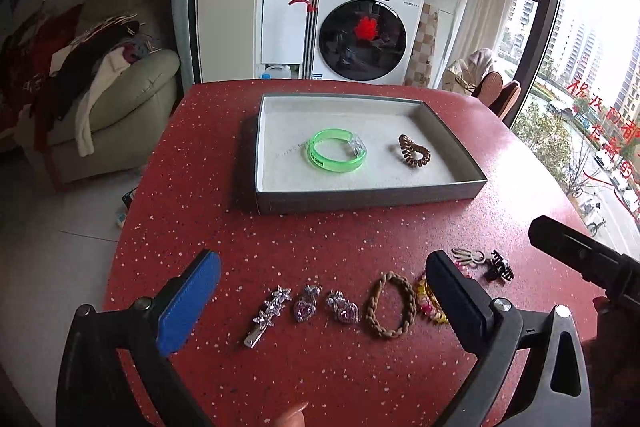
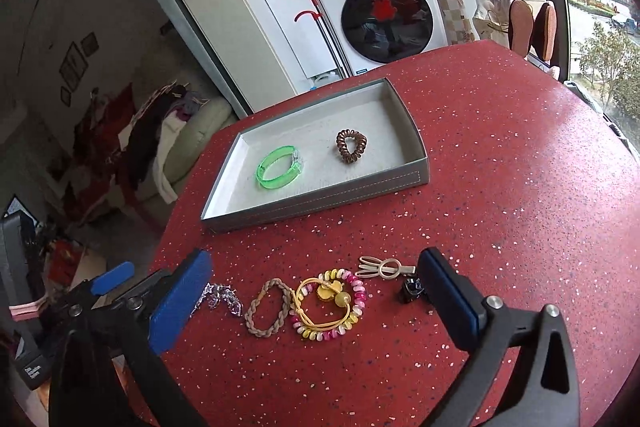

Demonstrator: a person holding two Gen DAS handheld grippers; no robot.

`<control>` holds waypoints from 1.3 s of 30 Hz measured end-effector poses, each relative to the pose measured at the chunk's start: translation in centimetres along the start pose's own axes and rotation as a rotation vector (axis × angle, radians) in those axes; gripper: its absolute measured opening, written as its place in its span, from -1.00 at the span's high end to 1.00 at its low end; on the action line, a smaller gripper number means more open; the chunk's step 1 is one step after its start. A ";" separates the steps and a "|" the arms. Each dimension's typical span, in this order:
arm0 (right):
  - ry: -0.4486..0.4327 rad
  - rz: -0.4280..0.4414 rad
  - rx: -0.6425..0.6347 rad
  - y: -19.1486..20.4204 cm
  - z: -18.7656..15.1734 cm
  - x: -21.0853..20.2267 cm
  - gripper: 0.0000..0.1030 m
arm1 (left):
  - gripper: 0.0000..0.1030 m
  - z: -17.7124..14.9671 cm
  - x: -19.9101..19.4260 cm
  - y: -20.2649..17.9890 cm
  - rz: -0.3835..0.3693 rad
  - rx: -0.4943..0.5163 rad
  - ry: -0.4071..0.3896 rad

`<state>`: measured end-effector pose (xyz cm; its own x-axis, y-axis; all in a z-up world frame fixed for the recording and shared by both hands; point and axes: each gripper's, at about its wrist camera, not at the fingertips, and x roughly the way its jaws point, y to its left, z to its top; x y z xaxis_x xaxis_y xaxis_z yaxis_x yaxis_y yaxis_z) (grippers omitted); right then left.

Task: Organize jewelry
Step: 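Withdraw both open tools from the tray back toward the jewelry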

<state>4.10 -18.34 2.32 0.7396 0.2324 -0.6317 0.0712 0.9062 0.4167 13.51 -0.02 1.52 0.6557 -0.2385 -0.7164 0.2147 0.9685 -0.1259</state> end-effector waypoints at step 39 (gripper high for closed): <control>0.220 -0.238 -0.066 -4.3 -4.3 2.5 -0.90 | -1.00 -6.2 2.9 4.2 0.161 0.034 0.157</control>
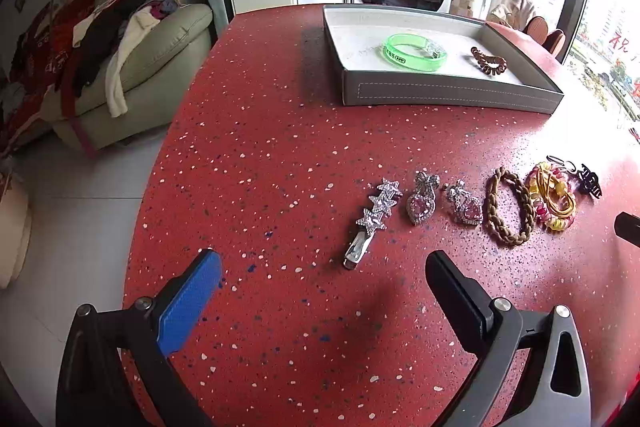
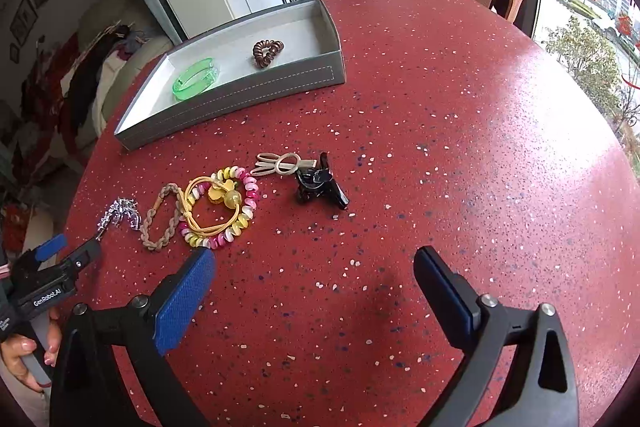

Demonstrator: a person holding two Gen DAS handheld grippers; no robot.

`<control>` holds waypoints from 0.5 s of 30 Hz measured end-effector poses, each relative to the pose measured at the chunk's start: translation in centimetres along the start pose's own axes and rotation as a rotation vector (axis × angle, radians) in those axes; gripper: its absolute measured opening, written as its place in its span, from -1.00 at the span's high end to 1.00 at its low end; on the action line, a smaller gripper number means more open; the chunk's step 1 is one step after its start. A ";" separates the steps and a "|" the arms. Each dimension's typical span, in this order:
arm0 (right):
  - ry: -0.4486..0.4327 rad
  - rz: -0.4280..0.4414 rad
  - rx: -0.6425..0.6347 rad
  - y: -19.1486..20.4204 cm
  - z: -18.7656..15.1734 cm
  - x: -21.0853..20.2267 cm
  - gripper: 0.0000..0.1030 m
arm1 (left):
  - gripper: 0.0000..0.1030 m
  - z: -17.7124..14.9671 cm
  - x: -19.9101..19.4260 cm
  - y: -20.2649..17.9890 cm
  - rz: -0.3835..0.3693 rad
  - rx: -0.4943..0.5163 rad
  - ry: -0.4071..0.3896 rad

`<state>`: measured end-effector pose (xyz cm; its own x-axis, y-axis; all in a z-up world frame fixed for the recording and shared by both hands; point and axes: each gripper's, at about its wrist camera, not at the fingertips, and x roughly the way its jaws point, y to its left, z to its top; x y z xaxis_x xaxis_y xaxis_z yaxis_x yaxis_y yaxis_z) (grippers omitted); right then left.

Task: Organize jewelry
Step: 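Grasp the silver star hair clip with the left tool while the right tool grasps the black claw clip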

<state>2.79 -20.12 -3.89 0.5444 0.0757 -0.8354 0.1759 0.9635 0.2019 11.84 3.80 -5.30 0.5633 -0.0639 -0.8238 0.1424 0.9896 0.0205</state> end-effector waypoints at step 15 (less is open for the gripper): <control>0.033 -0.034 -0.096 1.1 2.9 3.4 -0.43 | -0.94 1.3 1.7 -0.8 0.010 0.045 0.006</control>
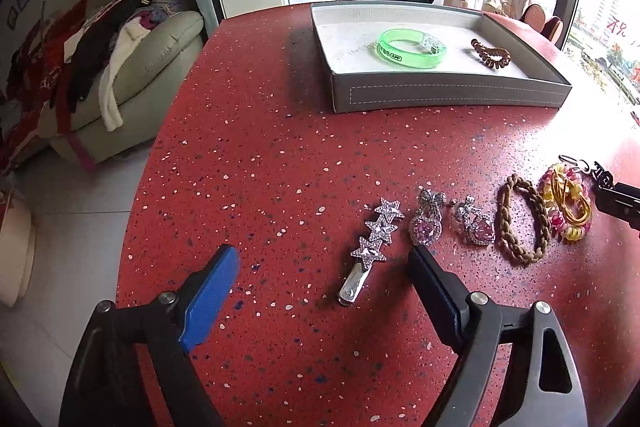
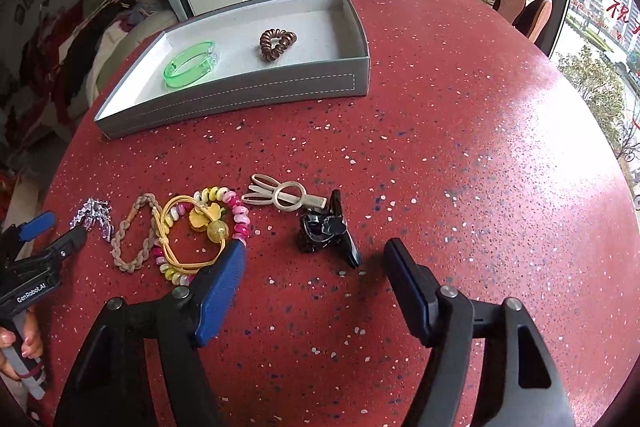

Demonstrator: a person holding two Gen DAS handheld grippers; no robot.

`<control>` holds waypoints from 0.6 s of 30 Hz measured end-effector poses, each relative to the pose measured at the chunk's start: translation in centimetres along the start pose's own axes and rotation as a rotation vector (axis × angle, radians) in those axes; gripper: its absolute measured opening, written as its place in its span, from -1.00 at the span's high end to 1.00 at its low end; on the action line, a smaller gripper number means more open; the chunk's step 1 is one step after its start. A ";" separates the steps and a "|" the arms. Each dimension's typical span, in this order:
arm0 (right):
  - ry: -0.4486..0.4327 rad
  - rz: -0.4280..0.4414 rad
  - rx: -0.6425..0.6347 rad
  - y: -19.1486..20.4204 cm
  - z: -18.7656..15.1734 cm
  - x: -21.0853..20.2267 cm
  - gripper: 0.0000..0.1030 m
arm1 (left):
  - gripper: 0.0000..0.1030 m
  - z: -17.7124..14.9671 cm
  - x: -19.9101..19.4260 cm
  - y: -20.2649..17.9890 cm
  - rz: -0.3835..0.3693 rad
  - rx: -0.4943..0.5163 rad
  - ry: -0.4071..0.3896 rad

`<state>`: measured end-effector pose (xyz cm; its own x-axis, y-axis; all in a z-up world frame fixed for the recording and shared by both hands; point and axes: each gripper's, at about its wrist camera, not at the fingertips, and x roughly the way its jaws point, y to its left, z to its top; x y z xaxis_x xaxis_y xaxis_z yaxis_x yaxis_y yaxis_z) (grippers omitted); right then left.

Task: Organize jewelry
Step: 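Grasp the silver star hair clip with the left tool while the right tool grasps the black claw clip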

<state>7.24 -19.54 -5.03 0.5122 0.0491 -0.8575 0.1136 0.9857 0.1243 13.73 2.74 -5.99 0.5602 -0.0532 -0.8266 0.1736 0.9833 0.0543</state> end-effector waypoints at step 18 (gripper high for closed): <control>-0.037 0.030 0.052 -1.7 -1.0 -1.8 0.53 | 0.30 0.0 -0.9 -1.3 -0.126 0.021 -0.001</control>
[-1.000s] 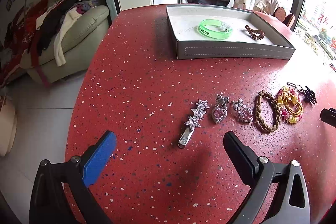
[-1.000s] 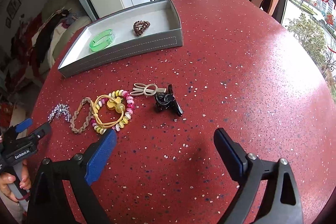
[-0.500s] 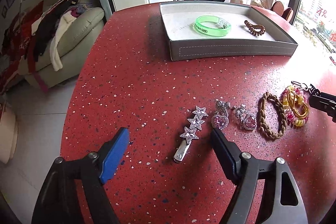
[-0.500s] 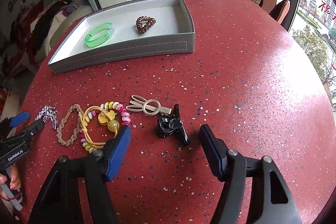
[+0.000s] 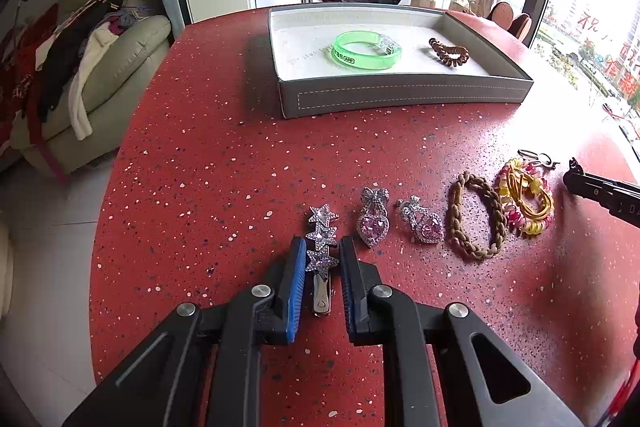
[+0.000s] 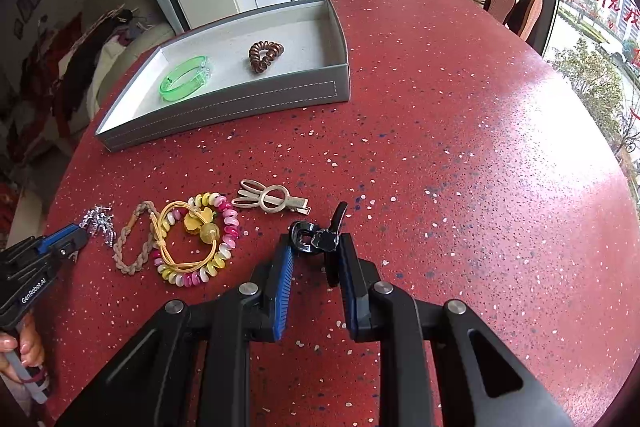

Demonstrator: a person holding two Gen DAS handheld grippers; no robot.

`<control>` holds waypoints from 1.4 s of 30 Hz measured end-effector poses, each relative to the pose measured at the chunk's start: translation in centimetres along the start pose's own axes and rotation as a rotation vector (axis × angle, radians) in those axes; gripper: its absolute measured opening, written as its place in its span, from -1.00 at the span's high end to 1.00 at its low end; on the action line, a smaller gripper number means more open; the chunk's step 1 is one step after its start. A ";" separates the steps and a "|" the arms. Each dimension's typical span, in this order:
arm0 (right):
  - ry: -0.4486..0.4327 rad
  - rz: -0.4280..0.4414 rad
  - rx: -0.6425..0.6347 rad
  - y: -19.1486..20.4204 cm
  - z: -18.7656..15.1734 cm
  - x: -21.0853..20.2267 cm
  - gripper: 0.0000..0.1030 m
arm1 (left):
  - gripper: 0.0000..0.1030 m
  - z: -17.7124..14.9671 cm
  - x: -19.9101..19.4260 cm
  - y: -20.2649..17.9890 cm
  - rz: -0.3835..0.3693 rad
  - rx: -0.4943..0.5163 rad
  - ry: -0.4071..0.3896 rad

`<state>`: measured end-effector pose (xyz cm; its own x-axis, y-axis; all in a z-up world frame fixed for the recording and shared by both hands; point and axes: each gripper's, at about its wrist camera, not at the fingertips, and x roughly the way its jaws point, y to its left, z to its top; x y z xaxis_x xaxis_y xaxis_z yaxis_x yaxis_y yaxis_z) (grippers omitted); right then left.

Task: Organize jewelry
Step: 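Grasp the silver star hair clip with the left tool while the right tool grasps the black claw clip, then carry the star clip and claw clip into the tray while both tools open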

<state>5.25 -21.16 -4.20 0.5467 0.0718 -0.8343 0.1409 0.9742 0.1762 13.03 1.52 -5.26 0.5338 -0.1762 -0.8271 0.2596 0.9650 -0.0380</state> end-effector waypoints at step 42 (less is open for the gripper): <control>-0.130 0.171 -0.069 3.7 14.1 -2.9 0.53 | 0.31 15.1 -5.2 -1.9 -0.099 -0.049 -0.198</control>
<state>15.79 -20.83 6.24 0.6604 0.2133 -0.7200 -0.0172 0.9629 0.2694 21.86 -2.36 7.57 0.6566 -0.3008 -0.6917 0.2817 0.9485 -0.1452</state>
